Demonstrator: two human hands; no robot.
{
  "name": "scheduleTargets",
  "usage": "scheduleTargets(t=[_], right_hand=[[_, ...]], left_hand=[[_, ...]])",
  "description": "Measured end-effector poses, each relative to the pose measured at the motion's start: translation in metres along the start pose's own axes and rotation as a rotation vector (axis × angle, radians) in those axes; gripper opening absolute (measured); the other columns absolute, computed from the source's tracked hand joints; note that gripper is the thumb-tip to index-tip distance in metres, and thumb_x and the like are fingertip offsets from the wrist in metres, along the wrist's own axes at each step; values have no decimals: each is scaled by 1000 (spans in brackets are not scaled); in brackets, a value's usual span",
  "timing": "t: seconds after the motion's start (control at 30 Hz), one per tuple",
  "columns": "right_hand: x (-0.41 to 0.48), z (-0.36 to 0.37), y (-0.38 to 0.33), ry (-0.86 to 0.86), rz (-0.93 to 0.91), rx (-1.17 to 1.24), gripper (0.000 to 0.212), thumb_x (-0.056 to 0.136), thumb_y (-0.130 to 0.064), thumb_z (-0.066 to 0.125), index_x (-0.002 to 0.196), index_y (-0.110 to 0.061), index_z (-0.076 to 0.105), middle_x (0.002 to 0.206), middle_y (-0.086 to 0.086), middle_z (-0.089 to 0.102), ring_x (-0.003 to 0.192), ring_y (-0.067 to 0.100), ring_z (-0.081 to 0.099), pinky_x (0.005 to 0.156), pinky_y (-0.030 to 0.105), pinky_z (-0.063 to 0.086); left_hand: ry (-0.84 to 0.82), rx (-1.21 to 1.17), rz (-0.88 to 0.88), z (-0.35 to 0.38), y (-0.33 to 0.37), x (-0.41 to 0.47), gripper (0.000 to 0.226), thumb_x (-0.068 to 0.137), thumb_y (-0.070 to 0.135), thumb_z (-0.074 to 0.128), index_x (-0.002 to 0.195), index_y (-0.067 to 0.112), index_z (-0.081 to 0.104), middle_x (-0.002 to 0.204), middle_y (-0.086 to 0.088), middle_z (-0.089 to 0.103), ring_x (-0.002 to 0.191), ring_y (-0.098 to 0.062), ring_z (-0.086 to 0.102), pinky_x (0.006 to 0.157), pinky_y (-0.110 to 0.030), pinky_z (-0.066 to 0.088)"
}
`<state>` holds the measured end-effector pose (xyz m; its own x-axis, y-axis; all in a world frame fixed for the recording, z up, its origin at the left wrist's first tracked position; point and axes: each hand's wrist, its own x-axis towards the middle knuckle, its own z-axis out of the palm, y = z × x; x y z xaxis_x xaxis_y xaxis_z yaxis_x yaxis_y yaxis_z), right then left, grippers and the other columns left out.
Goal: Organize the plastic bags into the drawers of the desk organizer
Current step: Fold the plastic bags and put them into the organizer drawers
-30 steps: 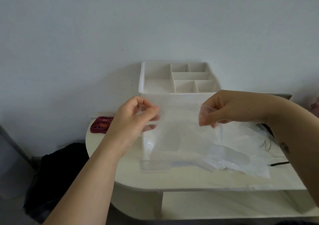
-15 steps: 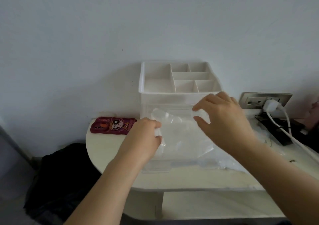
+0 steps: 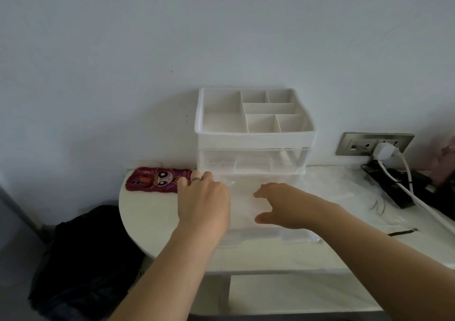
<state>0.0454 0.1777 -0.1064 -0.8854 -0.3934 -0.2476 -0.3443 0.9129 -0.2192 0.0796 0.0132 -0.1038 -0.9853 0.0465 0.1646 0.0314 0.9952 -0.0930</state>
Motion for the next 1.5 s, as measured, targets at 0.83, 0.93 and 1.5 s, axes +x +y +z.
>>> scheduleTargets(t=[0.83, 0.93, 1.5], right_hand=[[3, -15, -5, -116, 155, -100, 61, 81, -49, 67, 124, -8, 51, 117, 2, 56, 101, 19, 50, 83, 26, 39], [-21, -26, 5, 19, 85, -4, 62, 83, -49, 63, 135, -20, 45, 138, -3, 48, 119, 13, 50, 99, 27, 37], [-61, 38, 146, -46, 361, -82, 61, 99, -27, 42, 150, -9, 14, 157, 11, 16, 143, 27, 20, 115, 38, 23]], left_hand=[[-610, -300, 50, -5, 26, 28, 72, 86, 31, 67, 145, 13, 31, 153, -15, 19, 136, -32, 31, 106, -38, 37], [-416, -416, 87, -4, 21, 22, 55, 89, 28, 63, 139, 16, 43, 146, -9, 35, 131, -24, 38, 102, -30, 34], [226, -645, 210, 14, 40, -16, 17, 91, 21, 55, 102, 23, 68, 101, 17, 64, 97, -6, 60, 84, -29, 48]])
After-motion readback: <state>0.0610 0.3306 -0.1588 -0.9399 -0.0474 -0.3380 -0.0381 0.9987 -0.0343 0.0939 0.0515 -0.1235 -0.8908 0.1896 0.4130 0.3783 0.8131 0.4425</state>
